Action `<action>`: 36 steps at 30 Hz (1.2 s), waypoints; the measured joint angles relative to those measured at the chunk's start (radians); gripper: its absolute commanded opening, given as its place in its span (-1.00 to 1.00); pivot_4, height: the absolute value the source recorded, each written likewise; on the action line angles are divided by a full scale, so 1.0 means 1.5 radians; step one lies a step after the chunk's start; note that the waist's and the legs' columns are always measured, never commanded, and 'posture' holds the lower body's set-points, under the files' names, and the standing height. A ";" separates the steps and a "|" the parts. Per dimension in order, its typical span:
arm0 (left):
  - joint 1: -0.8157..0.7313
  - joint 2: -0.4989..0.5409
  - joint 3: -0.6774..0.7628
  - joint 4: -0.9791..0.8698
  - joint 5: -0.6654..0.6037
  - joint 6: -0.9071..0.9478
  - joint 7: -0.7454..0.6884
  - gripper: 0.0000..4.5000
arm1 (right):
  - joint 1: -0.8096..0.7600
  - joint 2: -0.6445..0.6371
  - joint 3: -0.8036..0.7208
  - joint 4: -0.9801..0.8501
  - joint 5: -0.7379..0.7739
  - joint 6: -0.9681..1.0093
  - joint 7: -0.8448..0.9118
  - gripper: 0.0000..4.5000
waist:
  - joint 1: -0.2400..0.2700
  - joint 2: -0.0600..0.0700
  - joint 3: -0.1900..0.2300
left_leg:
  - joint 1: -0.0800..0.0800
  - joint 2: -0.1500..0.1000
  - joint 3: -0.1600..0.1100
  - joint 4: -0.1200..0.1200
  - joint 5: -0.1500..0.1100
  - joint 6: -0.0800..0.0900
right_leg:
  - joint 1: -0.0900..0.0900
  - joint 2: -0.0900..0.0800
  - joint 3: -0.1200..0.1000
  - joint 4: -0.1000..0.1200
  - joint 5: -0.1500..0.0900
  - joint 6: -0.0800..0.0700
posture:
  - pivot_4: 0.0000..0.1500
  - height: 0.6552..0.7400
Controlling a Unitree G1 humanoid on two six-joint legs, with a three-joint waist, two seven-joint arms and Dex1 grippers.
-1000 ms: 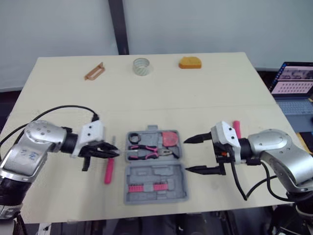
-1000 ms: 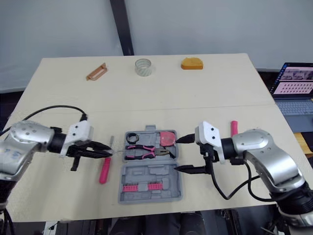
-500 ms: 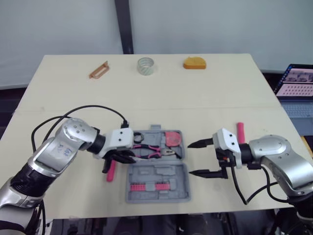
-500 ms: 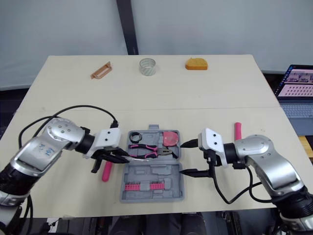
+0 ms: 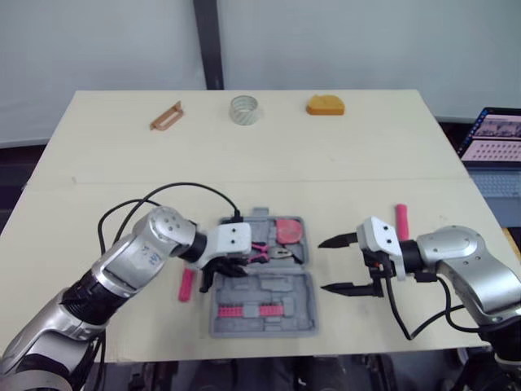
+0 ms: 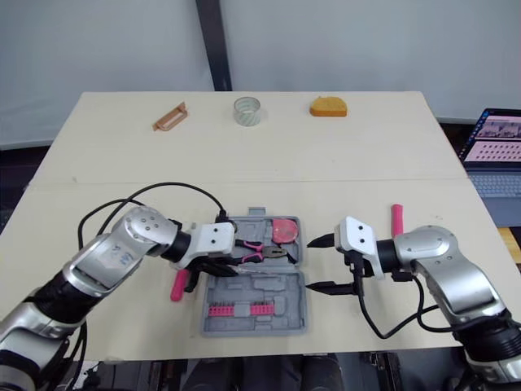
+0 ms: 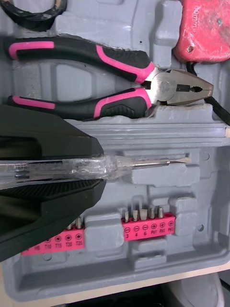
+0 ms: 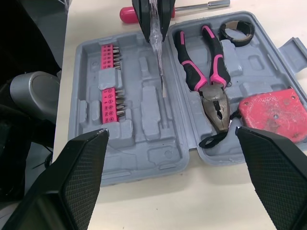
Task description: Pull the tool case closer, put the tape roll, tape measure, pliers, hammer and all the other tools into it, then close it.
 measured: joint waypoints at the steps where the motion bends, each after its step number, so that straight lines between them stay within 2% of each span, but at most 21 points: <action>1: 0.000 -0.003 -0.004 0.002 0.002 0.000 0.003 -0.96 | 0.001 0.000 0.000 0.000 -0.001 0.000 0.000 1.00 | 0.000 0.000 0.000 | 0.000 0.000 0.000 0.000 0.000 0.000 | 0.000 0.000 0.000 0.000 0.000 0.000 | 1.00 1.00; 18: -0.017 -0.052 -0.054 0.014 0.035 0.031 0.029 -0.96 | 0.007 -0.008 -0.001 0.000 -0.002 0.000 0.000 1.00 | 0.001 0.000 0.000 | 0.000 0.000 0.000 0.001 0.000 0.000 | 0.000 0.000 0.000 0.000 0.000 0.000 | 1.00 1.00; 36: -0.017 -0.059 -0.070 0.013 0.049 0.049 0.051 -0.96 | 0.007 -0.008 -0.002 0.000 -0.002 0.006 -0.001 1.00 | 0.001 0.000 0.000 | 0.000 0.000 0.000 0.001 0.000 0.000 | 0.000 0.000 0.000 0.001 0.000 0.000 | 1.00 1.00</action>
